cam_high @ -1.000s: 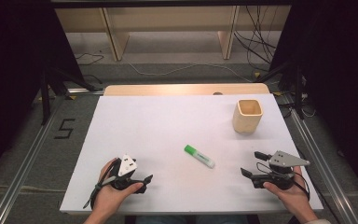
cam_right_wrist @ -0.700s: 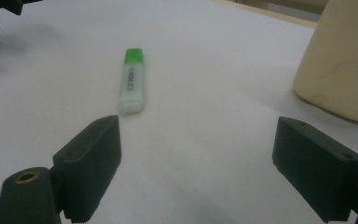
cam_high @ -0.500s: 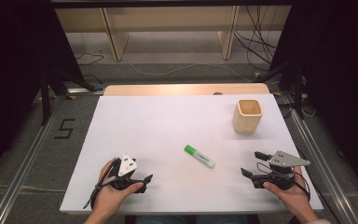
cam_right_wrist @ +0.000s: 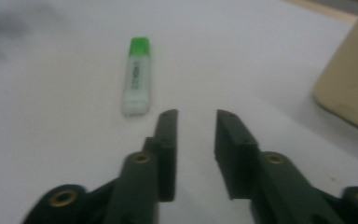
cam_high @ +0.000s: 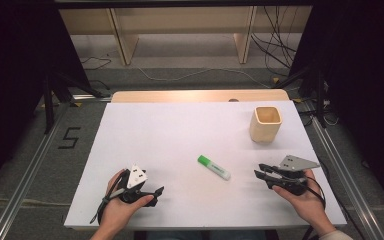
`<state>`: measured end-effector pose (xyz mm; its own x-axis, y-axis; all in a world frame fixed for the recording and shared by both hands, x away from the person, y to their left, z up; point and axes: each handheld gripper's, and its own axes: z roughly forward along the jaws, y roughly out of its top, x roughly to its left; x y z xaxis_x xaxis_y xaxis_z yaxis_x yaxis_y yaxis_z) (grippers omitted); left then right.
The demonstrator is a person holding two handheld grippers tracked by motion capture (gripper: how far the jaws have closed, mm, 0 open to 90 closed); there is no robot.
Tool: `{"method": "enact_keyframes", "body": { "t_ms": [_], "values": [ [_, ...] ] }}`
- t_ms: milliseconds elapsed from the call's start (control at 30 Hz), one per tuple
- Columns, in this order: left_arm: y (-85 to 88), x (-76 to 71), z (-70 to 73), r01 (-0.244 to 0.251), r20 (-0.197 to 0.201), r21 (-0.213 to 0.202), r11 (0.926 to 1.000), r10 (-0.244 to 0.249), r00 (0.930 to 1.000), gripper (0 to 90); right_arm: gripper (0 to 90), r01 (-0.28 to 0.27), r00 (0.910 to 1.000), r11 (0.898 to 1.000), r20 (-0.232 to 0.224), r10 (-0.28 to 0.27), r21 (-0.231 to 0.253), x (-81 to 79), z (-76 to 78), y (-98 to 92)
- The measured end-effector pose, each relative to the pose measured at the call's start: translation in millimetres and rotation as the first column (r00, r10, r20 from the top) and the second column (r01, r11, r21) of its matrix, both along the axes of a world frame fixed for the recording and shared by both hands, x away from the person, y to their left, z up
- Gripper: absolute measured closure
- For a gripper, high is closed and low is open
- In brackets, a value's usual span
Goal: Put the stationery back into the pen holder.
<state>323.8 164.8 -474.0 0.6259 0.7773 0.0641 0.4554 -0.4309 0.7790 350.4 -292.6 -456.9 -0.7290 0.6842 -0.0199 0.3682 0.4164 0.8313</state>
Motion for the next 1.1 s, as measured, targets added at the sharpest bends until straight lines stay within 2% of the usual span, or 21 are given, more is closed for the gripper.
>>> {"method": "enact_keyframes", "body": {
  "t_ms": [100,200,300,733,767,800,900,1000,1100],
  "values": [
    [-0.6,0.9,0.7,-0.001,0.004,0.0,1.0,0.001,1.0,16.2,84.7,-0.036,0.9972,0.999,-0.068,0.033,-0.04,8.1,-2.1,10.6],
    [-1.3,0.2,0.7,-0.005,0.005,-0.001,1.0,0.005,1.0,16.2,90.0,-0.054,0.9938,0.996,-0.101,0.046,-0.073,15.2,-4.1,21.8],
    [-1.5,0.3,0.9,-0.004,0.006,-0.001,1.0,0.004,1.0,16.2,90.0,-0.065,0.9927,0.993,-0.107,0.055,-0.095,22.2,-3.7,31.0],
    [-1.9,2.2,0.2,-0.004,0.005,-0.007,1.0,0.004,1.0,16.3,90.0,-0.071,0.9902,0.991,-0.128,0.056,-0.117,40.9,-1.8,60.1],
    [-1.9,2.2,0.3,-0.004,0.004,-0.005,1.0,0.004,1.0,16.3,88.8,-0.077,0.9892,0.99,-0.133,0.061,-0.116,42.2,-1.1,62.7],
    [-2.1,2.1,0.3,-0.004,0.005,-0.005,1.0,0.004,1.0,16.3,81.5,-0.072,0.9878,0.989,-0.146,0.053,-0.129,44.9,1.2,68.1],
    [-2.1,1.9,0.3,-0.005,0.007,-0.007,1.0,0.005,1.0,16.3,70.6,-0.082,0.981,0.984,-0.187,0.051,-0.16,51.5,5.9,76.6],
    [-1.9,1.8,0.3,-0.008,0.005,-0.01,0.9999,0.008,1.0,16.3,62.4,-0.086,0.971,0.978,-0.236,0.039,-0.189,58.2,10.7,86.5],
    [-1.9,1.9,0.2,-0.008,0.005,-0.011,0.9999,0.008,1.0,16.3,57.5,-0.112,0.958,0.965,-0.284,0.042,-0.235,65.1,12.7,97.7]
  ]
}}
